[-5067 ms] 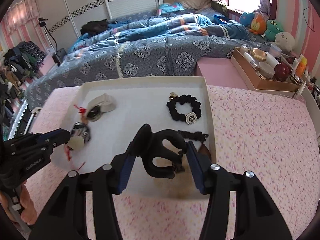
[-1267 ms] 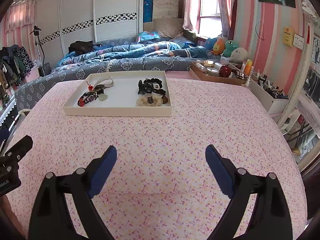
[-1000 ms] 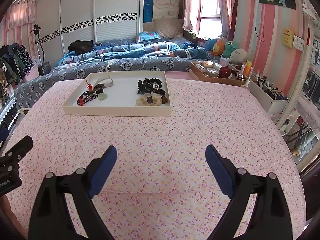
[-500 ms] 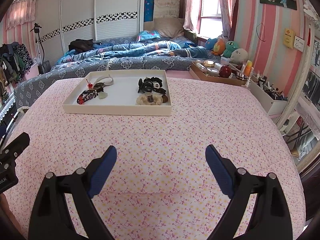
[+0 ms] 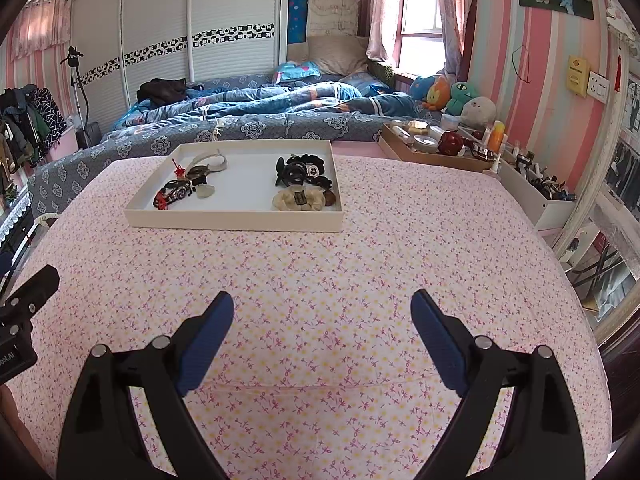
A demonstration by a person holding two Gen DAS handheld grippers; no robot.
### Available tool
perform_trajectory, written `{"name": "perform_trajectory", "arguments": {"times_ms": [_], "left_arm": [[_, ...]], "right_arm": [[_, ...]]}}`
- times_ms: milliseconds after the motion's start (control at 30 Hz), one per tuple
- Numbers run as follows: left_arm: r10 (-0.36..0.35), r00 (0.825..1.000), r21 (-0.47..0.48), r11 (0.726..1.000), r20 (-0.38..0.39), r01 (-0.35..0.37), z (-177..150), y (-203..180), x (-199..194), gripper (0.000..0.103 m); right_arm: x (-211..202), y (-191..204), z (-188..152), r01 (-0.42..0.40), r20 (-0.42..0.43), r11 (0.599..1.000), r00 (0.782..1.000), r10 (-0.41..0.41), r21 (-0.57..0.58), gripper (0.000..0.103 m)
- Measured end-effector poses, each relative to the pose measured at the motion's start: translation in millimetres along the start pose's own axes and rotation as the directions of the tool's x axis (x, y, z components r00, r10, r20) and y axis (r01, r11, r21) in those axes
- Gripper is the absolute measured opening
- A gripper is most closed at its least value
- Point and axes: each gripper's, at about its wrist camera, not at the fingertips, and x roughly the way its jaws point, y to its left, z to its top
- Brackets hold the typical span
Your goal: Organize jewelry
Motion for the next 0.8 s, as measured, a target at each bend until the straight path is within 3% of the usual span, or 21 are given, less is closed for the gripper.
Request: {"name": "perform_trajectory", "arguments": {"times_ms": [800], "left_arm": [[0.011, 1.000, 0.018, 1.000, -0.014, -0.010, -4.9, -2.5, 1.5, 0.100]], "right_arm": [[4.3, -1.2, 0.0, -0.001, -0.005, 1.000, 1.000, 0.001, -0.004, 0.090]]}}
